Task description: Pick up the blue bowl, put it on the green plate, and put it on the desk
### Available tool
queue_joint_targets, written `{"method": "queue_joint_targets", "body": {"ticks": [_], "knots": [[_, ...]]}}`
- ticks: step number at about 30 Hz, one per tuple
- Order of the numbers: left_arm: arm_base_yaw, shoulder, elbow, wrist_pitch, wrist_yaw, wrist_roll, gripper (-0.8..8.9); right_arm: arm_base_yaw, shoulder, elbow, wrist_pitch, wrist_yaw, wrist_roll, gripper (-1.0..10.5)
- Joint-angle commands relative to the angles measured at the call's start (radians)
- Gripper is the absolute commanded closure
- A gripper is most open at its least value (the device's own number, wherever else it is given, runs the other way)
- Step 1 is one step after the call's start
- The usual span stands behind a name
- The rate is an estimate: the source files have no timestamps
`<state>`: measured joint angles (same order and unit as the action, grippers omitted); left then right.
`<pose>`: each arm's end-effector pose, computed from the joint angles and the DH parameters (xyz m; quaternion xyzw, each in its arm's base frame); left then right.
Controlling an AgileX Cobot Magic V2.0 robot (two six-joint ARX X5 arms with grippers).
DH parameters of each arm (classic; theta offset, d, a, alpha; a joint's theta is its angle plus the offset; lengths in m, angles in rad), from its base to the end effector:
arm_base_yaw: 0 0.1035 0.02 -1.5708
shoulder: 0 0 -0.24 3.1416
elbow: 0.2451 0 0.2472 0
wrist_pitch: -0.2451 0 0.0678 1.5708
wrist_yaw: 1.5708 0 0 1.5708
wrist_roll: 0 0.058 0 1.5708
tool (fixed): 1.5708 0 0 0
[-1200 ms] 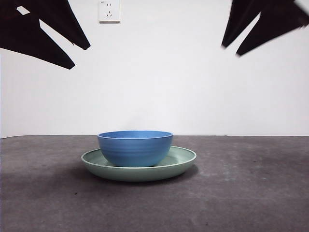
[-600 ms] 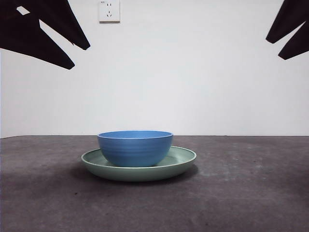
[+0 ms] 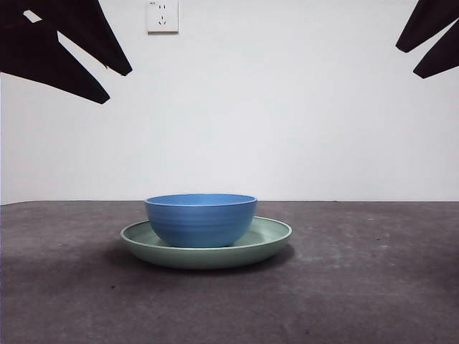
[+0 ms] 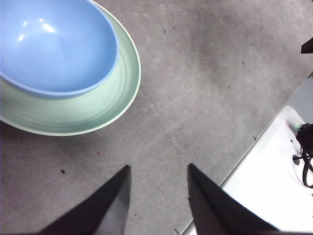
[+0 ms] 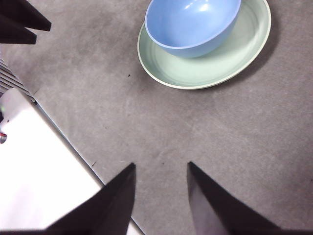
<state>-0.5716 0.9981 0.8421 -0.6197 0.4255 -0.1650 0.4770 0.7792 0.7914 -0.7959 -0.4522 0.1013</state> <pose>0.1740 -0.1404 0.2427 -0.0395 0.4124 -0.4101 0.8126 0.1423 0.1021 0.2504 0.0371 0.4023 0.3942 0.8254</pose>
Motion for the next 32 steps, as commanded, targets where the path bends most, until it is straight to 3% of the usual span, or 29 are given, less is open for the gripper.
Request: {"method": "queue_joint_targets", "body": {"ticks": [1,28,29,32], "knots": [[-0.005,0.004,0.012,0.007,0.004,0.018,8.10,0.007,0.003,0.004,0.005,-0.004,-0.008,9.4],[-0.005,-0.006,0.012,0.018,0.004,0.018,8.05,0.007,0.003,0.004,0.009,-0.003,-0.008,9.4],[-0.004,-0.016,0.012,0.016,0.004,0.027,8.05,0.007,0.003,0.005,0.009,-0.003,-0.008,9.4],[0.015,-0.070,0.011,0.035,-0.040,0.177,8.05,0.007,0.003,0.005,0.009,-0.003,-0.008,9.4]]}}
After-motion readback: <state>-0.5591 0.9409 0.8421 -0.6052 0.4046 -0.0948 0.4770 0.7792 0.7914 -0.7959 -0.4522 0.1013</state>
